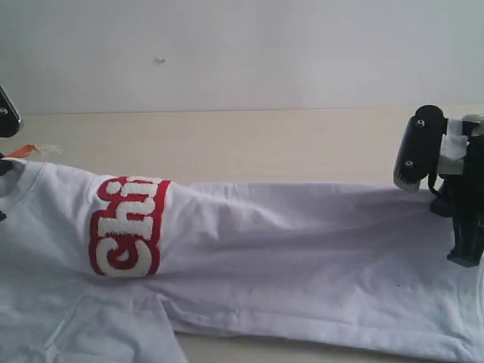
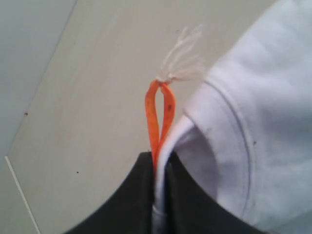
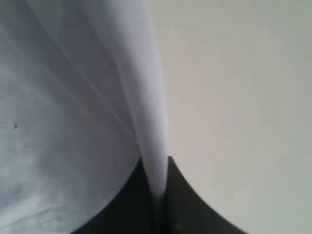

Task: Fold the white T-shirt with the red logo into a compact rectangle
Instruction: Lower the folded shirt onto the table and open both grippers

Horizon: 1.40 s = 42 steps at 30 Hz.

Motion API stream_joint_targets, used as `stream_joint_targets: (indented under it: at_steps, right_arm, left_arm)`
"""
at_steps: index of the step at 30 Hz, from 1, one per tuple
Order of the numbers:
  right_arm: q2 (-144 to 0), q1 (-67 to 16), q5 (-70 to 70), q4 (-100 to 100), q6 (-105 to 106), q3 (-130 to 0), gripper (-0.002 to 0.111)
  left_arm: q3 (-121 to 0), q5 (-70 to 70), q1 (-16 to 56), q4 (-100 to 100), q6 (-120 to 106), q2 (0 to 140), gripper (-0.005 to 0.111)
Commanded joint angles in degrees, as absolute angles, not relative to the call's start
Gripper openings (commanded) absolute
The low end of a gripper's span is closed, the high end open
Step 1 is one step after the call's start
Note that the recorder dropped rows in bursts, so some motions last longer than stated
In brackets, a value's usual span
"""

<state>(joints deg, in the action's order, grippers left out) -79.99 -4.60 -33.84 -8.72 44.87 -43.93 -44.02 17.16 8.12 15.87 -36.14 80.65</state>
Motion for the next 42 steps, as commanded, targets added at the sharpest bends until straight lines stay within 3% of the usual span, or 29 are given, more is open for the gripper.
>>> stream_joint_targets:
  at_steps: [1,10,16,20,22,25,30,33,42]
  right_arm:
    - [-88.78,-4.69,-23.77,-23.11,32.55,-44.46,0.0]
    - [-99.82,-4.69,-18.31,-36.72,14.87,-50.78,0.003]
    - [-102.0,-4.69,-18.22,-37.7,14.61,-52.46,0.022]
    - [-103.22,-4.69,-17.67,-38.93,11.89,-52.61,0.041]
    - [-103.87,-4.69,-17.67,-40.32,9.51,-52.61,0.05]
    - [-104.34,-4.69,-17.07,-41.19,7.27,-52.61,0.063]
    - [-104.34,-4.69,-16.38,-41.19,7.27,-52.61,0.067]
    - [-103.83,-4.69,-16.53,-41.09,7.27,-52.61,0.067]
    - [-102.33,-4.69,-16.53,-40.29,4.24,-52.61,0.067]
  left_arm:
    - [-43.84,6.66,4.45,16.2,-34.65,89.83,0.0]
    - [-43.95,-11.79,3.53,15.83,-34.02,100.44,0.0]
    - [-43.95,-16.73,1.1,9.94,-34.02,103.18,0.0]
    - [-43.95,-19.29,-0.06,7.87,-33.37,104.7,0.001]
    - [-43.95,-20.17,-0.06,7.87,-31.84,105.36,0.008]
    - [-43.95,-22.74,-0.06,7.87,-27.53,106.04,0.03]
    - [-43.95,-25.75,-0.06,7.75,-23.67,106.56,0.063]
    - [-44.91,-27.48,-0.2,5.13,-23.67,106.56,0.068]
    - [-50.4,-28.3,-2.21,3.42,-23.67,106.56,0.068]
